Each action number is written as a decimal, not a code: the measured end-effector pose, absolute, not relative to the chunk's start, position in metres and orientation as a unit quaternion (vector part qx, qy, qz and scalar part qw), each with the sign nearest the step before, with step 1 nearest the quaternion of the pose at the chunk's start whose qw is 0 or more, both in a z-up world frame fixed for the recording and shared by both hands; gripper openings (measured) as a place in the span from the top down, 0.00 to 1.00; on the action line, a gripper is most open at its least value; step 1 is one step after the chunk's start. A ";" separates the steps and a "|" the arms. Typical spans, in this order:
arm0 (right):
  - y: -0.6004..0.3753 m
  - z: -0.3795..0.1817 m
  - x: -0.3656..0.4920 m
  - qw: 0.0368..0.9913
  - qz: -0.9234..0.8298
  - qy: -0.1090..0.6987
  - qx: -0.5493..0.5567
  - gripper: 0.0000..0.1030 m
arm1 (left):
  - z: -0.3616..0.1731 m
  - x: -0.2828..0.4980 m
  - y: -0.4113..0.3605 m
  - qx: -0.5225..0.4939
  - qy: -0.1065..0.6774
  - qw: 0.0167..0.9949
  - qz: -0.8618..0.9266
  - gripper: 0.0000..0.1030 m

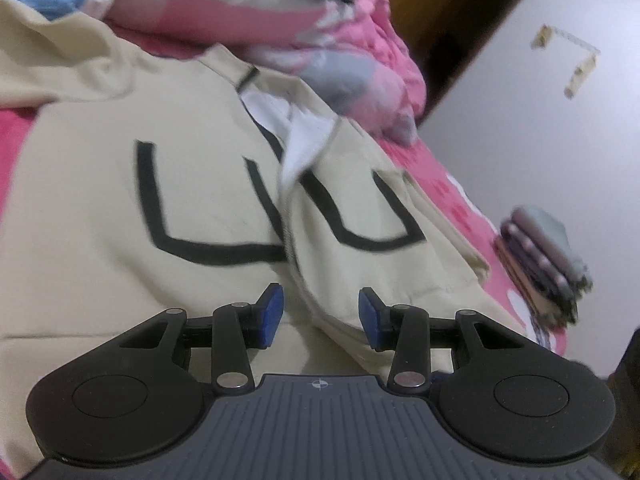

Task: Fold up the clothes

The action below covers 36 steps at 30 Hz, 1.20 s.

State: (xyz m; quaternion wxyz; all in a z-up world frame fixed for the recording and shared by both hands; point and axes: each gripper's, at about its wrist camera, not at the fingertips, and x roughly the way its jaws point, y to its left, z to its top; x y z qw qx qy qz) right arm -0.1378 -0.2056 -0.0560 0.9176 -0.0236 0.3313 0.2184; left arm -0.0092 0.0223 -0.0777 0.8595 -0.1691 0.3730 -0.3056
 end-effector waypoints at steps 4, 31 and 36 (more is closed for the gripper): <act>-0.287 -0.040 -0.141 0.922 0.189 0.298 0.160 0.58 | -0.081 -0.010 0.011 -0.148 0.384 0.859 -0.306 0.60; -0.484 0.048 0.081 0.973 -0.069 0.187 0.118 0.86 | -0.081 -0.003 -0.011 -0.073 0.413 0.862 -0.285 0.60; -0.471 0.037 0.135 0.970 -0.080 0.221 -0.065 0.86 | -0.078 -0.003 -0.013 -0.054 0.415 0.862 -0.288 0.60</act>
